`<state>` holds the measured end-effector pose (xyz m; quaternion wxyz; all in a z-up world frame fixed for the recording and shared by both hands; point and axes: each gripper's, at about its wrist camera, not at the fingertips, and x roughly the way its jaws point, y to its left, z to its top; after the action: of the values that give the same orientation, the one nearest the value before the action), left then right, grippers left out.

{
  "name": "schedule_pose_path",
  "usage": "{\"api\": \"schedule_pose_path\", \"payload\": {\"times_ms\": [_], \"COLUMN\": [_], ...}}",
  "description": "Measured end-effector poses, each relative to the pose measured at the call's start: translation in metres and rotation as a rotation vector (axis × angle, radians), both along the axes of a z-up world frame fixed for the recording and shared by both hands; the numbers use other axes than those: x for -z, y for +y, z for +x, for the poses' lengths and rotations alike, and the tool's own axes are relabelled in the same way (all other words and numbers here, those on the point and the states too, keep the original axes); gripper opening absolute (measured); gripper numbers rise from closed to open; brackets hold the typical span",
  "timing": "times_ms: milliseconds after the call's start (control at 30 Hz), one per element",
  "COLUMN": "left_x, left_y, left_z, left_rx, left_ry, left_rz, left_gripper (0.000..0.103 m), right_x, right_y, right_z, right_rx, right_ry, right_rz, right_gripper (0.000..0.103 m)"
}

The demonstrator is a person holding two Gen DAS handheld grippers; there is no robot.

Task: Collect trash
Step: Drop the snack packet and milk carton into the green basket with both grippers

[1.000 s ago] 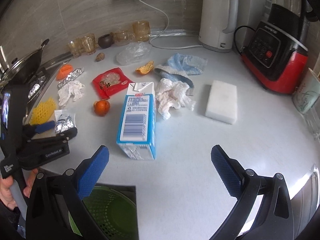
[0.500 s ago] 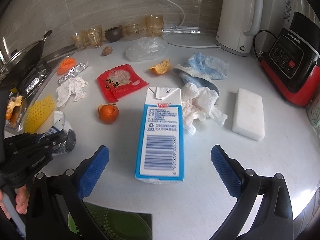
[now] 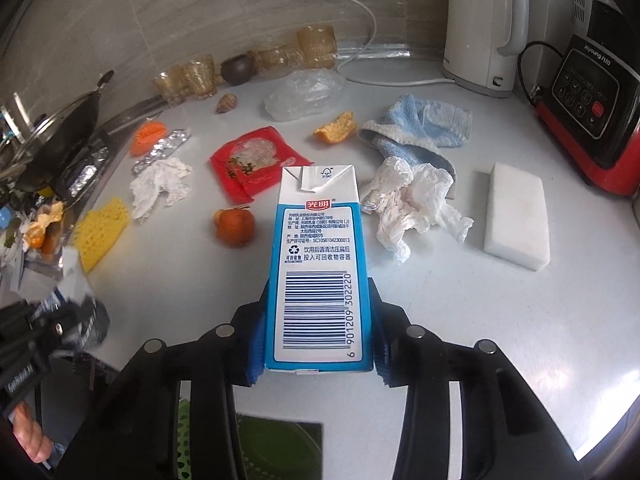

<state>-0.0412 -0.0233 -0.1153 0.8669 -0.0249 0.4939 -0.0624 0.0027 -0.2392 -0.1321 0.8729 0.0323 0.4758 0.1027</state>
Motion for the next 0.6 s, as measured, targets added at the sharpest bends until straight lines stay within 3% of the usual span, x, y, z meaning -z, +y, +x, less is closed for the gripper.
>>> {"api": "schedule_pose_path", "payload": {"times_ms": [300,400,467,533,600], "left_x": [0.031,0.045,0.050,0.047,0.043], "left_y": [-0.019,-0.022,-0.021,-0.016,-0.009], "left_z": [-0.071,-0.084,-0.094,-0.100,-0.104], "left_rx": [0.309,0.398,0.435,0.463,0.471], "left_ry": [0.161,0.205,0.198,0.167,0.148], "left_rz": [-0.007,-0.025,0.010,0.010,-0.001], "left_gripper": [0.016,0.044,0.065,0.077,0.078], "right_x": [-0.023,-0.024,-0.023,-0.020,-0.020], "right_y": [0.009,0.013,0.017,0.022,0.030], "right_z": [-0.088,-0.119,-0.138,-0.152,-0.167], "right_rx": [0.052,0.120,0.170,0.196,0.227], "right_ry": [0.006,0.021,0.033,0.046,0.048], "right_rz": [0.030,0.028,0.038,0.042,0.023], "right_gripper": [0.042,0.042,0.042,0.042,0.042]}}
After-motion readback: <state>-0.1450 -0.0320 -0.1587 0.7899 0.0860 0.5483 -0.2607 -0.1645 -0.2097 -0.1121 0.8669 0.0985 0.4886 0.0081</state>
